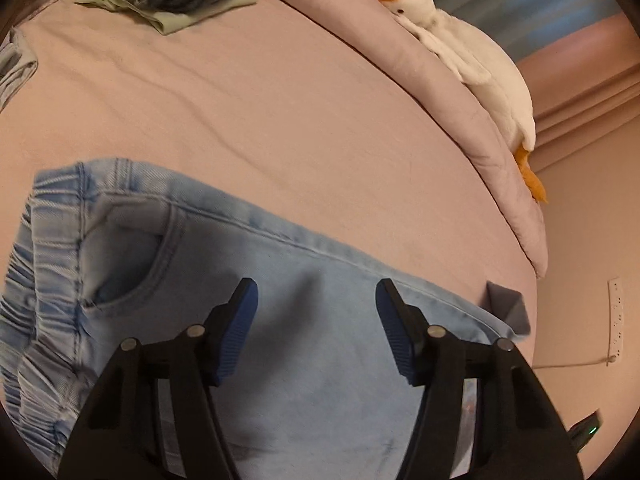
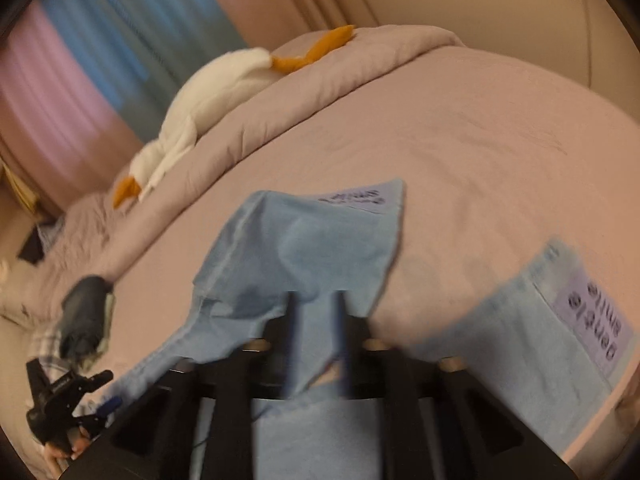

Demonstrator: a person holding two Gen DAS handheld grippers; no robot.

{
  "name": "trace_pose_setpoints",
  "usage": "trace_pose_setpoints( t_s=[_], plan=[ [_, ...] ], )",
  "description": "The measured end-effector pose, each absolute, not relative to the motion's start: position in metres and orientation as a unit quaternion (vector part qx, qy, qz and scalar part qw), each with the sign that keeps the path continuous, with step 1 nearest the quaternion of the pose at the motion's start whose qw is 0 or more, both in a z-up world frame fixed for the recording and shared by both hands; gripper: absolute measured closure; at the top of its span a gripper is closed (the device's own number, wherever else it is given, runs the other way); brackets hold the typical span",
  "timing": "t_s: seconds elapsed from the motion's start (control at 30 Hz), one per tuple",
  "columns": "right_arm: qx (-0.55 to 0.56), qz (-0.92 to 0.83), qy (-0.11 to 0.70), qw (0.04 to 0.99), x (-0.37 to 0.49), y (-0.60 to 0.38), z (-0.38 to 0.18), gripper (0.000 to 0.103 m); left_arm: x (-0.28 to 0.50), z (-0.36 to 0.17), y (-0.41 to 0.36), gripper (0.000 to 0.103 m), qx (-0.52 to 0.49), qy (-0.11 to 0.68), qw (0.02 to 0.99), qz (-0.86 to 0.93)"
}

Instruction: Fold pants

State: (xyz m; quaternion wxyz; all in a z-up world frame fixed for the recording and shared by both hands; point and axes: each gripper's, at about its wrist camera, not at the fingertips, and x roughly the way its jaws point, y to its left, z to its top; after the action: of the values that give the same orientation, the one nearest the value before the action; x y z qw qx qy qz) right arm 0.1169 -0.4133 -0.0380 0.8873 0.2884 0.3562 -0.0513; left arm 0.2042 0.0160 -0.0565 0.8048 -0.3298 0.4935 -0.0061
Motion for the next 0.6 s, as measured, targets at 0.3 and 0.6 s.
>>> trace_pose_setpoints(
  t_s=[0.3,0.6],
  plan=[
    [0.199,-0.104,0.420,0.880,0.244,-0.359,-0.033,0.049,0.209,-0.064,0.027,0.043,-0.317,0.501,0.805,0.014],
    [0.259,-0.086,0.325,0.905,0.149,-0.393,-0.026,0.099,0.215,-0.064,0.028,0.039,-0.355,0.508,0.785,-0.013]
  ],
)
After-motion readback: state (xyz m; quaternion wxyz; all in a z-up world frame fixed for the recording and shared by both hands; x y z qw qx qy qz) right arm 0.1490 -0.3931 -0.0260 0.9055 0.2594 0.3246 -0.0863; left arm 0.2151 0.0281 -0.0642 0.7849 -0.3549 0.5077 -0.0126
